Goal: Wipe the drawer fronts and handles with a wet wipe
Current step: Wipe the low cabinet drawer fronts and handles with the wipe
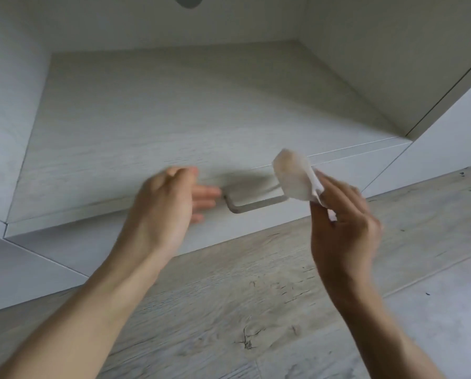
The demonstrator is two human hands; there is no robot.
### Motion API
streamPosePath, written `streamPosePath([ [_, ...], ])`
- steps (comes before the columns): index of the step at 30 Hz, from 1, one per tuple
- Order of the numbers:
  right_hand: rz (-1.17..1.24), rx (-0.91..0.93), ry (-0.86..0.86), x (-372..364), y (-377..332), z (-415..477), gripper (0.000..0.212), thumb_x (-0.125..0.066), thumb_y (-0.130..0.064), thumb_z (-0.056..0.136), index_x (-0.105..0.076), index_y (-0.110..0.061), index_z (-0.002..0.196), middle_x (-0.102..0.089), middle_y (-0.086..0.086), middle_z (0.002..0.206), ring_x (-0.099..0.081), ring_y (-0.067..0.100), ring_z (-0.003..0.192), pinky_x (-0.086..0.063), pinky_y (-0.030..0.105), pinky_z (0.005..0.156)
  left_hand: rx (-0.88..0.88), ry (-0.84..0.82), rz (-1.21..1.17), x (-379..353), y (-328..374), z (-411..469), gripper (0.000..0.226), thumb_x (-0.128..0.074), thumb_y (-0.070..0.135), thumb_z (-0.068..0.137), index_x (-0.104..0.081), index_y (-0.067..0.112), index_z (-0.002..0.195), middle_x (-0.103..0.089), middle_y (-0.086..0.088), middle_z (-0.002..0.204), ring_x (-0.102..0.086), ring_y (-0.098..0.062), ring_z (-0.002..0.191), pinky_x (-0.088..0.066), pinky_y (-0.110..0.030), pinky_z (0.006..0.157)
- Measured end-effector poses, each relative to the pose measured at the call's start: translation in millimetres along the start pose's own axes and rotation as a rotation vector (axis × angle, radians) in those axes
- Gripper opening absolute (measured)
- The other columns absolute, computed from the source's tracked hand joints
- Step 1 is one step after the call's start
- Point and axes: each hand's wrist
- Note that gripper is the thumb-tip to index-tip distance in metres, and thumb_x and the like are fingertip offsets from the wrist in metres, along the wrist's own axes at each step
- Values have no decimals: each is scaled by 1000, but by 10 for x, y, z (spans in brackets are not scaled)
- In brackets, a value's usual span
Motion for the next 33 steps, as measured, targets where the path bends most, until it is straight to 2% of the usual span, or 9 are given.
streamPosePath([
  [2, -88, 256, 14, -133, 150, -31, 20, -58, -5, 94, -70, -5, 109, -67, 4, 112, -64, 15, 104, -50, 24, 94, -229, 202, 203, 64, -71, 67, 18, -39, 22, 97, -55, 28, 104, -71, 11, 94, -67, -14, 97, -49, -36, 89],
  [4, -105, 389, -198, -330, 284, -181, 25, -60, -4, 91, -67, -3, 115, -64, 11, 122, -61, 25, 115, -50, 41, 97, -420, 316, 509, 134, -229, 128, 32, -36, 24, 96, -53, 15, 122, -66, -2, 116, -58, -27, 113, -41, -38, 94],
  [8, -74, 331, -355, -462, 276, -412, 45, -42, -33, 101, -59, -1, 128, -53, 12, 138, -44, 25, 135, -34, 42, 113, -564, 394, 947, 281, -601, 247, 53, -34, 31, 95, -50, -6, 129, -55, -31, 129, -51, -49, 116, -38, -60, 99],
  [12, 61, 172, -179, -548, 75, -347, 37, -44, -29, 102, -72, -4, 105, -70, 7, 109, -60, 19, 110, -44, 32, 96, -562, 438, 1061, 397, -849, 348, 64, -30, 42, 97, -45, -6, 137, -42, -28, 147, -35, -42, 138, -20, -56, 113],
  [17, 0, 133, -91, -622, 137, -311, 26, -62, -30, 88, -76, -12, 99, -65, 7, 95, -50, 16, 93, -39, 31, 79, -652, 461, 1159, 374, -901, 392, 66, -26, 47, 100, -38, 4, 148, -33, -14, 158, -22, -33, 146, -3, -44, 116],
  [21, 68, 376, -138, -730, 70, -380, 14, -69, -17, 88, -76, -8, 97, -70, 6, 99, -62, 23, 98, -50, 37, 80, -769, 475, 1217, 414, -983, 408, 57, -30, 43, 101, -34, 16, 152, -31, -11, 159, -20, -32, 147, -2, -50, 113],
  [24, 52, 329, -76, -675, 218, -319, 17, -69, -20, 89, -76, -6, 97, -71, 8, 105, -64, 25, 103, -52, 40, 86, -901, 446, 1273, 396, -1076, 389, 54, -33, 39, 101, -34, 20, 151, -33, -14, 157, -25, -34, 143, -9, -53, 111],
  [29, 9, 309, -76, -721, 127, -448, 32, -60, -34, 96, -75, -6, 98, -70, 9, 113, -63, 24, 112, -45, 45, 102, -873, 512, 1289, 308, -1140, 416, 57, -34, 48, 99, -34, 23, 150, -29, -13, 156, -27, -33, 140, -10, -51, 110],
  [33, 112, 19, 25, -751, -71, -354, 33, -58, -34, 94, -73, -10, 78, -69, 2, 86, -60, 15, 85, -52, 42, 74, -876, 497, 1286, 318, -1150, 424, 60, -33, 53, 97, -32, 24, 150, -24, -12, 157, -25, -34, 140, -9, -52, 109],
])
Point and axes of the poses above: each hand's wrist, its own z-axis towards the middle knuckle, its own x-axis out of the back of the hand, y = z × x
